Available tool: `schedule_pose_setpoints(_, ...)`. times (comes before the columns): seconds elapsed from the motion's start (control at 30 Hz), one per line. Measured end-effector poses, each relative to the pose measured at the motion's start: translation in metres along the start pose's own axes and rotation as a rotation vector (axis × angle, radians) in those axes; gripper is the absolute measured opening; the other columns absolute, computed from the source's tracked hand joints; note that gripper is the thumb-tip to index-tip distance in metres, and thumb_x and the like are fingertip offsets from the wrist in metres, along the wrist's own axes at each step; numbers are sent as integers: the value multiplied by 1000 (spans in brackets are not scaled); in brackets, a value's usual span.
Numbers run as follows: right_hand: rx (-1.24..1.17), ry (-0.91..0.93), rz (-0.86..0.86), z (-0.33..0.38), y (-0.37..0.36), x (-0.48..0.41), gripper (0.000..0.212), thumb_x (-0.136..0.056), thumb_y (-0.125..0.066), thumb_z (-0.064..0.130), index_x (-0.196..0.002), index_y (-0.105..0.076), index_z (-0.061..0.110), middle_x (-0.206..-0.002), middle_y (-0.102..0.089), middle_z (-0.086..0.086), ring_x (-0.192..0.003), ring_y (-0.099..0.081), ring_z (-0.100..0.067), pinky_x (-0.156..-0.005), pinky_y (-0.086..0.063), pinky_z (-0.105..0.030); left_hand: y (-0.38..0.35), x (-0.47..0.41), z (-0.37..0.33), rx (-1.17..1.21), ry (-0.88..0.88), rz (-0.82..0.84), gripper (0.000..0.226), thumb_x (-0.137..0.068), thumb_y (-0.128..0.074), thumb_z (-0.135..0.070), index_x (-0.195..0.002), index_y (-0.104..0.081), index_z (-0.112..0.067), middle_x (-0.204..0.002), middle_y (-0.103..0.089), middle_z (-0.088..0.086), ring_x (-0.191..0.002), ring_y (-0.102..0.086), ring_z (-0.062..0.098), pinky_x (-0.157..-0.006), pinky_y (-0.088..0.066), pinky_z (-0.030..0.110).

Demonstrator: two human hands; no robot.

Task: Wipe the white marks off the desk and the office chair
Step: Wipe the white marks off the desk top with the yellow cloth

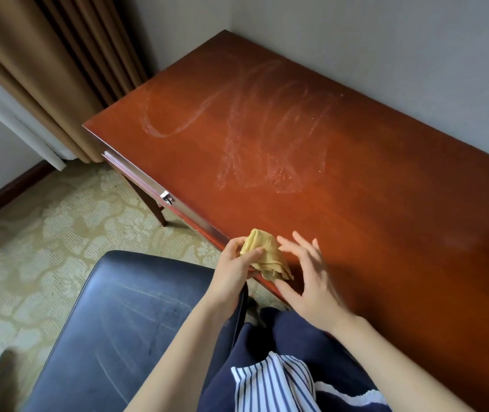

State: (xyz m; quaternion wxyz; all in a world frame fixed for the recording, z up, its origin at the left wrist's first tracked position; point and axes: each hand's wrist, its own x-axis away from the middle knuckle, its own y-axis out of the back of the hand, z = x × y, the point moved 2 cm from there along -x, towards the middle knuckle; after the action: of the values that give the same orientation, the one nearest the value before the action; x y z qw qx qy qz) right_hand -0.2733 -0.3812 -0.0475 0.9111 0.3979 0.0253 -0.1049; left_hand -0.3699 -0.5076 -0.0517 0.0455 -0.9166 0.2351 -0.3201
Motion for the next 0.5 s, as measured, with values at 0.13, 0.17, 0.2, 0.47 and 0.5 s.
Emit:
schedule_pose_setpoints(0.13,-60,10,-49,-4,16,-21,53,-79,-68,32,-124,-41,27,-142,-35,2,-134,-32,-10,-111,-24,-21,-1,-13,-23,-22,31,198,15,-90,-56,-7,-103,-60,-12,-86,-66,7,-78,-63,19,-76,-50,32)
schedule_pose_setpoints(0.17,-66,25,-37,-4,16,-23,58,-77,-72,27,-126,-42,28,-141,-34,2,-132,-34,-7,-109,-28,-17,-5,-16,-27,0,61,256,15,-90,-55,-6,-104,-60,-11,-85,-66,6,-76,-62,19,-74,-50,31)
schedule_pose_setpoints(0.2,-69,39,-40,-4,16,-25,62,-74,-76,20,-127,-43,28,-139,-35,2,-130,-35,-6,-106,-31,-16,-10,-18,-30,34,96,303,14,-91,-53,-6,-103,-59,-11,-82,-65,5,-74,-62,17,-69,-51,28)
schedule_pose_setpoints(0.47,145,-54,-188,-55,36,-38,49,-66,-81,1,-113,-66,8,-128,-51,-13,-116,-54,-27,-95,-49,-36,-37,-46,-21,-143,99,89,22,-91,-60,-18,-111,-60,-26,-110,-65,-2,-93,-64,12,-88,-46,31)
schedule_pose_setpoints(0.5,169,-99,-170,-66,41,-46,47,-68,-80,2,-113,-66,7,-129,-50,-13,-116,-53,-27,-94,-50,-39,-36,-50,-19,-271,25,5,28,-89,-63,-20,-116,-58,-27,-121,-59,-3,-106,-59,13,-93,-44,29)
